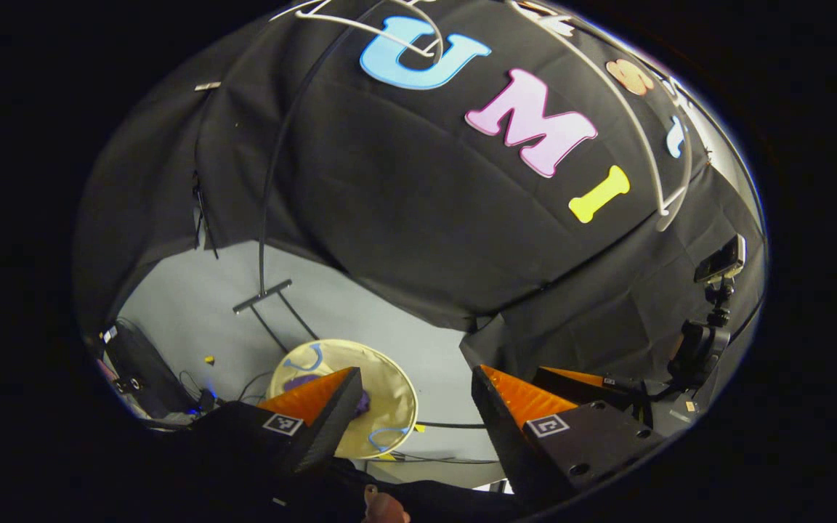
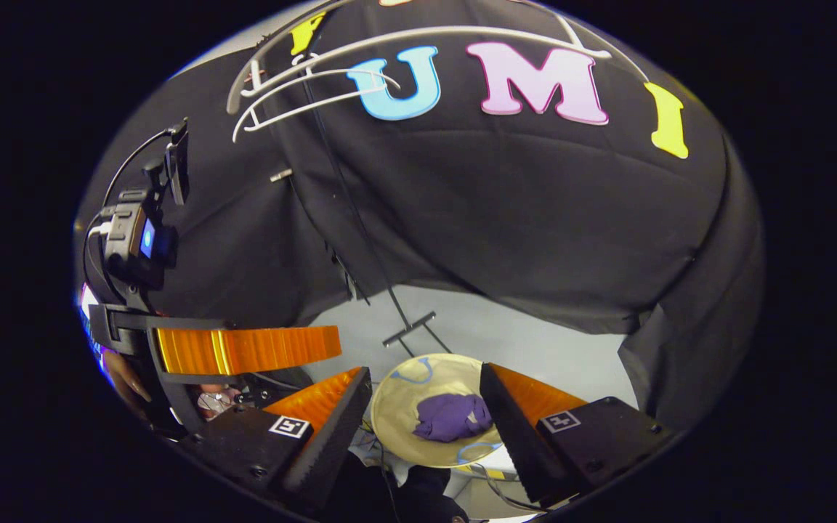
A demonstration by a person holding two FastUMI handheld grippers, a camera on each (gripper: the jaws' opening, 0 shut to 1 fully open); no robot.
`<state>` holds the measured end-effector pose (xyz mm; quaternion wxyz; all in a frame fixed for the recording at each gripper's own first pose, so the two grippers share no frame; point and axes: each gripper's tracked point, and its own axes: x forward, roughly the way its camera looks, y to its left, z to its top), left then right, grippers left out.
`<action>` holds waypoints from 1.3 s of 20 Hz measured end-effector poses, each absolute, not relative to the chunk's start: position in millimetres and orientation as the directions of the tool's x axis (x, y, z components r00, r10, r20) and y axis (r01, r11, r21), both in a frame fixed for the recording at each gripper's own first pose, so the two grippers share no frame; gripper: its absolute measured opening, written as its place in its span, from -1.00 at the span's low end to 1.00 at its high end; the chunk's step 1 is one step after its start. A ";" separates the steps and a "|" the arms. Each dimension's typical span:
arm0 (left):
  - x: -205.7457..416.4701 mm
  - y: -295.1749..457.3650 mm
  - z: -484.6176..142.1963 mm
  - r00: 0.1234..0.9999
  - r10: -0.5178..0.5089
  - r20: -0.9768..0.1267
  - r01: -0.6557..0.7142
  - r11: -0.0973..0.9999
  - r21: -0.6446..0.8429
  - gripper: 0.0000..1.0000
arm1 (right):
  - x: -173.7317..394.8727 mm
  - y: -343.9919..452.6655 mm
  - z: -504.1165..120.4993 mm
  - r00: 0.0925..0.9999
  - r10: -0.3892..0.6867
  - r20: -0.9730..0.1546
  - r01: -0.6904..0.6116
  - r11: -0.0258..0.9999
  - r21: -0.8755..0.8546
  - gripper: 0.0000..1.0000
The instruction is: Grasp the clothes on the hanger with both hands and then place them into the laundry hamper below.
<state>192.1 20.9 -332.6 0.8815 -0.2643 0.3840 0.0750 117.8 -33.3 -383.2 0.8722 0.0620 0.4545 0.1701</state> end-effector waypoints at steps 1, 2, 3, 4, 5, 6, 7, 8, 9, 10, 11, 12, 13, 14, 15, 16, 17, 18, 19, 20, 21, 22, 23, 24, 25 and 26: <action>188.7 22.8 -320.6 0.711 -0.066 -0.701 -0.316 0.859 -0.402 0.91 | 117.7 -26.9 -370.3 0.554 0.357 -0.752 -0.237 0.934 0.269 0.97; 186.2 27.3 -307.4 0.731 -0.059 -0.680 -0.298 0.868 -0.397 0.91 | 116.8 -20.7 -359.7 0.575 0.360 -0.735 -0.237 0.933 0.271 0.97; 181.9 31.0 -292.5 0.755 -0.059 -0.653 -0.274 0.876 -0.397 0.91 | 114.6 -14.8 -348.6 0.598 0.359 -0.716 -0.242 0.933 0.266 0.97; 176.2 35.3 -275.6 0.778 -0.059 -0.626 -0.250 0.884 -0.394 0.90 | 116.2 -17.7 -337.0 0.625 0.355 -0.695 -0.248 0.935 0.255 0.97; 168.6 39.8 -257.1 0.800 -0.058 -0.598 -0.224 0.894 -0.387 0.91 | 114.5 -13.0 -322.2 0.654 0.349 -0.671 -0.252 0.937 0.241 0.97; 160.9 47.0 -243.9 0.819 -0.052 -0.571 -0.200 0.907 -0.370 0.92 | 115.3 -7.5 -306.5 0.687 0.341 -0.642 -0.252 0.940 0.230 0.97; 153.4 53.4 -224.5 0.840 -0.044 -0.541 -0.174 0.922 -0.345 0.92 | 115.1 -1.6 -286.9 0.721 0.333 -0.607 -0.248 0.943 0.223 0.97; 147.6 54.8 -203.6 0.863 -0.039 -0.505 -0.143 0.938 -0.316 0.92 | 115.1 4.1 -267.8 0.758 0.327 -0.564 -0.244 0.945 0.220 0.97; 142.5 59.2 -179.0 0.893 -0.032 -0.450 -0.108 0.954 -0.281 0.92 | 115.7 9.3 -245.8 0.800 0.314 -0.511 -0.235 0.948 0.216 0.97; 135.0 60.4 -151.1 0.922 -0.027 -0.385 -0.073 0.967 -0.243 0.92 | 116.3 14.3 -221.7 0.842 0.302 -0.447 -0.227 0.950 0.214 0.97; 125.3 62.1 -123.0 0.948 -0.027 -0.317 -0.041 0.978 -0.204 0.91 | 113.6 17.0 -197.7 0.881 0.282 -0.380 -0.214 0.954 0.212 0.97; 117.8 61.6 -99.4 0.968 -0.033 -0.248 -0.010 0.985 -0.169 0.92 | 110.7 18.3 -173.9 0.915 0.257 -0.312 -0.198 0.958 0.208 0.97; 108.5 60.7 -77.5 0.983 -0.042 -0.179 0.017 0.990 -0.141 0.91 | 102.6 18.5 -152.6 0.942 0.232 -0.245 -0.184 0.962 0.202 0.96; 94.5 55.3 -61.1 0.992 -0.054 -0.113 0.041 0.992 -0.116 0.91 | 94.1 18.4 -133.3 0.960 0.208 -0.187 -0.171 0.966 0.194 0.95; 83.3 53.5 -42.3 0.996 -0.063 -0.056 0.057 0.994 -0.097 0.90 | 80.2 16.3 -117.6 0.973 0.184 -0.138 -0.158 0.970 0.182 0.95; 75.7 52.9 -35.7 0.998 -0.066 -0.015 0.064 0.994 -0.085 0.90 | 68.5 16.5 -102.1 0.983 0.157 -0.097 -0.139 0.976 0.169 0.95; 66.4 52.9 -27.6 0.998 -0.065 0.013 0.066 0.995 -0.074 0.89 | 56.3 15.7 -91.0 0.989 0.132 -0.070 -0.120 0.980 0.156 0.95; 54.3 54.0 -19.1 0.998 -0.058 0.035 0.060 0.996 -0.060 0.89 | 45.2 14.8 -83.8 0.993 0.107 -0.050 -0.099 0.985 0.141 0.95; 46.6 56.1 -13.7 0.997 -0.046 0.059 0.048 0.998 -0.044 0.89 | 38.8 17.3 -75.7 0.996 0.085 -0.037 -0.080 0.989 0.128 0.95; 36.0 54.1 -7.3 0.996 -0.041 0.075 0.043 0.999 -0.033 0.89 | 31.6 18.2 -69.7 0.997 0.068 -0.022 -0.065 0.991 0.119 0.95; 28.4 49.7 -4.2 0.996 -0.045 0.077 0.048 0.998 -0.031 0.96 | 25.4 20.5 -66.0 0.998 0.055 -0.016 -0.053 0.992 0.115 0.95; 31.0 51.4 -3.5 0.995 -0.056 0.078 0.059 0.998 -0.035 0.90 | 20.6 22.5 -64.0 0.999 0.051 -0.015 -0.049 0.992 0.115 1.00; 31.4 52.7 -1.6 0.995 -0.069 0.075 0.072 0.997 -0.041 0.90 | 15.6 24.6 -63.8 0.999 0.048 -0.014 -0.046 0.992 0.114 1.00; 34.8 57.4 -2.0 0.994 -0.078 0.081 0.082 0.995 -0.048 0.90 | 13.2 26.0 -60.5 0.999 0.051 -0.007 -0.050 0.993 0.111 1.00; 35.5 59.2 0.6 0.993 -0.081 0.091 0.086 0.995 -0.054 0.90 | 13.1 25.5 -53.6 0.999 0.048 0.013 -0.049 0.993 0.108 0.94; 34.4 58.1 0.2 0.991 -0.092 0.099 0.098 0.993 -0.059 0.89 | 14.7 21.8 -47.9 0.999 0.036 0.025 -0.039 0.993 0.109 0.96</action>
